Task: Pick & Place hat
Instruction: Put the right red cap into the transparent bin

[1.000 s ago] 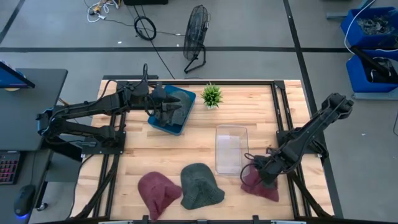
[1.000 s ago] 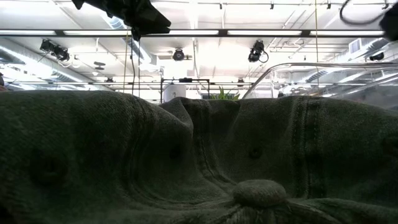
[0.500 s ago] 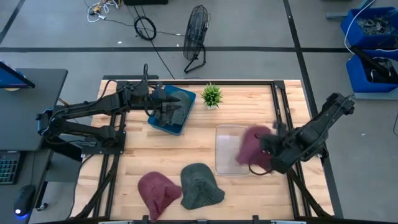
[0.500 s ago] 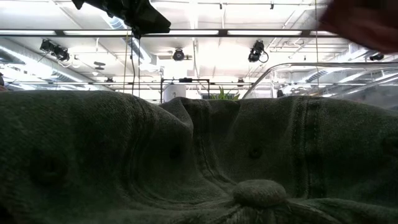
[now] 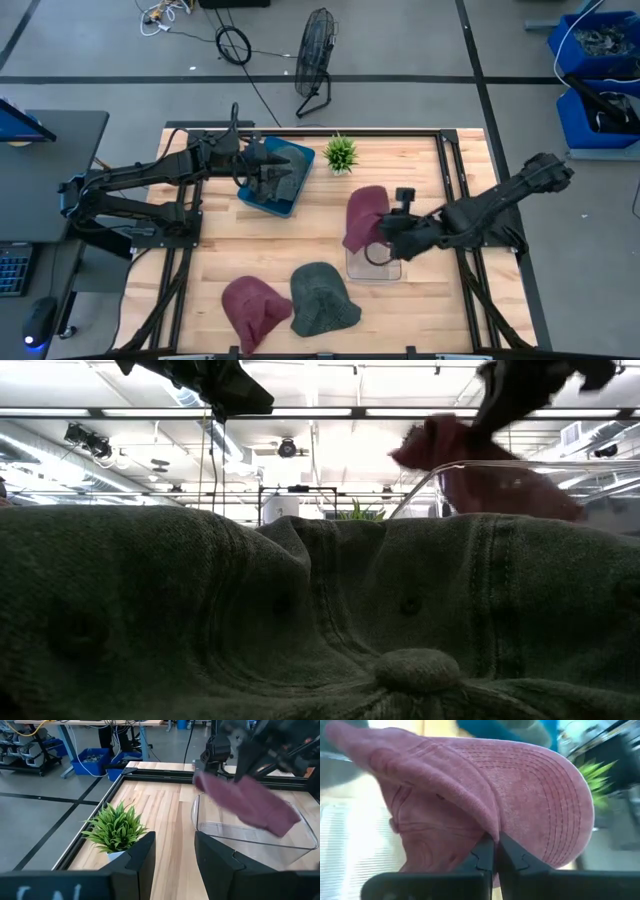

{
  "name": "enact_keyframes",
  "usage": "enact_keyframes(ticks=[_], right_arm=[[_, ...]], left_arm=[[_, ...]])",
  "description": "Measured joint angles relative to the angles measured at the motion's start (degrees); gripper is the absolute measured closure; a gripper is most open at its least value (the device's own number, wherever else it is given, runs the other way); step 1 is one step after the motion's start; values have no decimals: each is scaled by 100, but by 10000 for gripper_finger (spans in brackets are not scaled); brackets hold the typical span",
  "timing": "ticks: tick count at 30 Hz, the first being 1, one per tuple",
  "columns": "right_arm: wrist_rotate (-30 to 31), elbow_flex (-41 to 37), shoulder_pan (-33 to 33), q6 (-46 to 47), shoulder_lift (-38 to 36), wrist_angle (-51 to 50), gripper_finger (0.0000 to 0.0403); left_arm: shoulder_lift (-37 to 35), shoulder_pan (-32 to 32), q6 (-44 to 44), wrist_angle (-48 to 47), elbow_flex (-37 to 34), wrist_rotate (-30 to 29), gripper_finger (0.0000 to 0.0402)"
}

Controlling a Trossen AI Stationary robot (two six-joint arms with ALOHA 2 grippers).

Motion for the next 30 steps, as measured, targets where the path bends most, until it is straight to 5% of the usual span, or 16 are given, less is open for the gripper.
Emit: enact_keyframes(ticks=[6,24,30], right_arm=[[-1185,-350,-397,6,-1,-83,394],[-2305,-835,-980,-1253,423,-108,394],[-2034,-744,-1076,-1324,780,-79,393]], left_arm=[[0,0,-13,-117,0,0,262],[0,0,-24,-170,0,2,262],[0,-2,-22,-208,0,1,262]])
